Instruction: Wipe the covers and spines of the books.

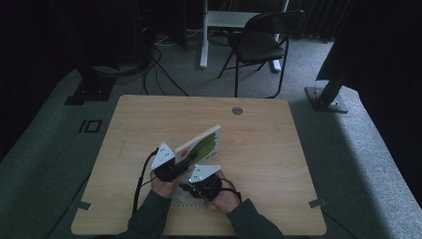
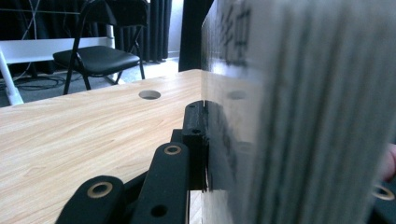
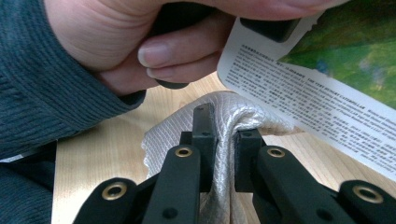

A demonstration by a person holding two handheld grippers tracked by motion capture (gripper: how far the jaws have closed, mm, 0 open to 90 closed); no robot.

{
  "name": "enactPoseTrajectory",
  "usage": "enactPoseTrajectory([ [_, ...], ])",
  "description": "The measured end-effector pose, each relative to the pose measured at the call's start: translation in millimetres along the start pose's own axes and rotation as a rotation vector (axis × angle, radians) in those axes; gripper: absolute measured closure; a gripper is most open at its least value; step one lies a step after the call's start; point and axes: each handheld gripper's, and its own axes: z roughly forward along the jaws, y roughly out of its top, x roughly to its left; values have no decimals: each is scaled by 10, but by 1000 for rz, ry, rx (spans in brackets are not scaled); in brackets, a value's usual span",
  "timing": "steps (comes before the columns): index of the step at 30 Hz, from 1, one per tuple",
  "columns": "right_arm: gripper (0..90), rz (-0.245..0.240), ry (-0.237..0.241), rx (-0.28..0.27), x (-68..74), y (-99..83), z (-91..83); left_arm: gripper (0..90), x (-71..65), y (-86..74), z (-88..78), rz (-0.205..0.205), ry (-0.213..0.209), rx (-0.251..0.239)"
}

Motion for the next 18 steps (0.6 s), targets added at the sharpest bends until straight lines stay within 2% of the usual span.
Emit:
enactPoseTrajectory([
  [13,830,15,-24,-6,-79,-58,-60,779,69,46,-111,8,22,-15],
  [18,830,29,-41,-16,-125,-77,-121,778,49,86,-148,40,26,-13],
])
